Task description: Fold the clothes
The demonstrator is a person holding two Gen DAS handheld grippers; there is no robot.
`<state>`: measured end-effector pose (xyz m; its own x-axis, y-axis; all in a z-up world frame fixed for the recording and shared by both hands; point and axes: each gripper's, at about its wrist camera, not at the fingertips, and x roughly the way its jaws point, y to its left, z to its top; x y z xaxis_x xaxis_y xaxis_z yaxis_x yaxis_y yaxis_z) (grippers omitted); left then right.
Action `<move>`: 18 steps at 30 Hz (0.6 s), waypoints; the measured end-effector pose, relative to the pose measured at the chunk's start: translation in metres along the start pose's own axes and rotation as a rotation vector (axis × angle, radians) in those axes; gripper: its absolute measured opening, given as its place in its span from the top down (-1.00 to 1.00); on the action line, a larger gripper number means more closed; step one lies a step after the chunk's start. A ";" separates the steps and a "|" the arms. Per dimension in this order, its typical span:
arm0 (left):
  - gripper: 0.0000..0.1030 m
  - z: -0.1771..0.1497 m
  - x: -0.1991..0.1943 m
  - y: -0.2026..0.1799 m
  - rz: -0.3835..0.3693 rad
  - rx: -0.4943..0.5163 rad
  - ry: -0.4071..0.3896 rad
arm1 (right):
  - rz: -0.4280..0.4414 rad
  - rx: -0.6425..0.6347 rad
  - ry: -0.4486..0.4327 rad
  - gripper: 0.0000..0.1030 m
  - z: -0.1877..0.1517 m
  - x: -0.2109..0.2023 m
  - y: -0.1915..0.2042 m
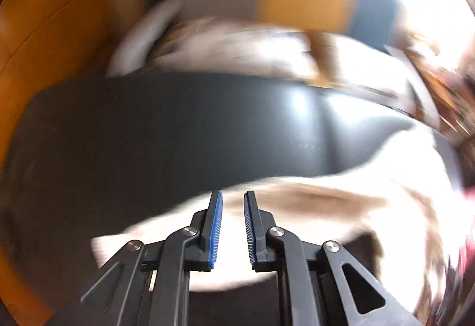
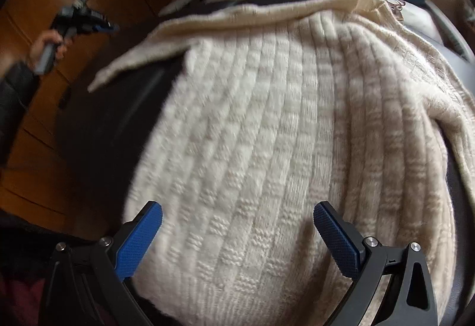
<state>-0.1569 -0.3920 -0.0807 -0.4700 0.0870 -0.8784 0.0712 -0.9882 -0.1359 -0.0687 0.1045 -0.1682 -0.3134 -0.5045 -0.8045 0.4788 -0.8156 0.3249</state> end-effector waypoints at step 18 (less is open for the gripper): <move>0.74 0.023 0.156 -0.202 -0.217 0.088 0.104 | -0.176 0.202 -0.047 -1.00 0.165 0.034 -0.177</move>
<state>-0.2653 -0.1821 -0.1798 -0.3725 0.3063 -0.8760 -0.1009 -0.9517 -0.2899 -0.2999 0.1850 -0.1712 -0.4174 -0.3589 -0.8349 0.2419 -0.9294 0.2786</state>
